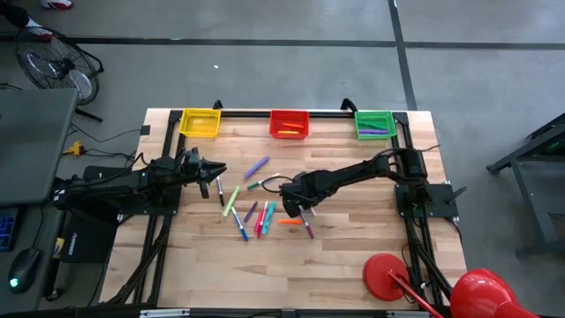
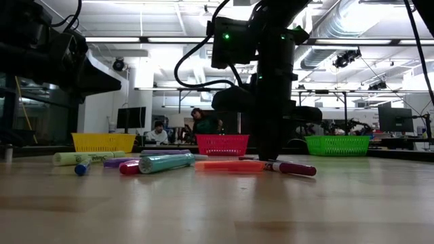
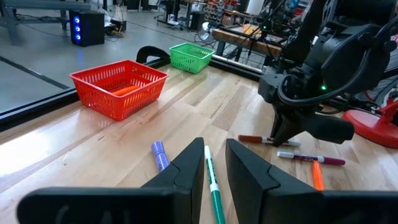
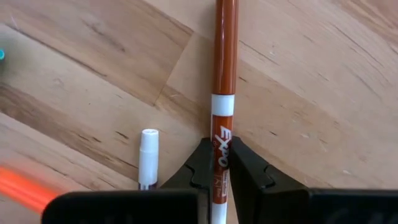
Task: Pick & Place Markers
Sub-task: Put the brown marker into the yellow bin
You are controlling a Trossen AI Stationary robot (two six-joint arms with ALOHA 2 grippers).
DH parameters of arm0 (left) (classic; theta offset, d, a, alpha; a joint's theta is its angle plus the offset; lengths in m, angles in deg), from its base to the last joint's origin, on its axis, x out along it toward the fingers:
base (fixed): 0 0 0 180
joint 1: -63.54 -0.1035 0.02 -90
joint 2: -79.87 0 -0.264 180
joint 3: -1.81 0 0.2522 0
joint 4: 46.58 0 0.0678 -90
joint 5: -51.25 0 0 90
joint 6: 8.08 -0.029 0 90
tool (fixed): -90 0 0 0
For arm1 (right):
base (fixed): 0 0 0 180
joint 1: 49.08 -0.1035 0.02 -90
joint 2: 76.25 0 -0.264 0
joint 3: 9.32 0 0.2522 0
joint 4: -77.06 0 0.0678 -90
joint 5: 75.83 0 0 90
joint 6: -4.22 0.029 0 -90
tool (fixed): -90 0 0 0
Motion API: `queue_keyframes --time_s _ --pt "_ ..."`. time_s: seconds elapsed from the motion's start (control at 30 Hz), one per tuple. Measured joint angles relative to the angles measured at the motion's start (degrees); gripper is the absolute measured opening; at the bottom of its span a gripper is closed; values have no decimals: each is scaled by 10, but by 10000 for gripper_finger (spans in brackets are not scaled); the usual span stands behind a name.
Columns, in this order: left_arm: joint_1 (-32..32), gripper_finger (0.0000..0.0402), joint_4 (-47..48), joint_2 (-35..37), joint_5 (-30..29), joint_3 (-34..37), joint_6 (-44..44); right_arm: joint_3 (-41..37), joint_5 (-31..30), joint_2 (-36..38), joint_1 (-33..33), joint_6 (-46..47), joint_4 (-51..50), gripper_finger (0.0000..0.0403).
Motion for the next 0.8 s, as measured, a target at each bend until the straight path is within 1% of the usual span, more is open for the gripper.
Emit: queue_keyframes --time_s 0.23,0.47,0.53,0.63,0.8 --pt "0 64 0 0 0 0 0 -3 17 31 3 -27 -20 17" --pt "0 64 0 0 -2 0 0 -2 2 42 5 -77 -27 17" --pt "0 64 -2 0 -17 0 0 -1 2 45 3 -96 -26 17" --pt "0 64 -9 0 -31 0 0 -1 -10 48 1 -100 -21 17" --pt "0 64 -19 0 -30 0 0 0 -29 63 1 -125 1 17"
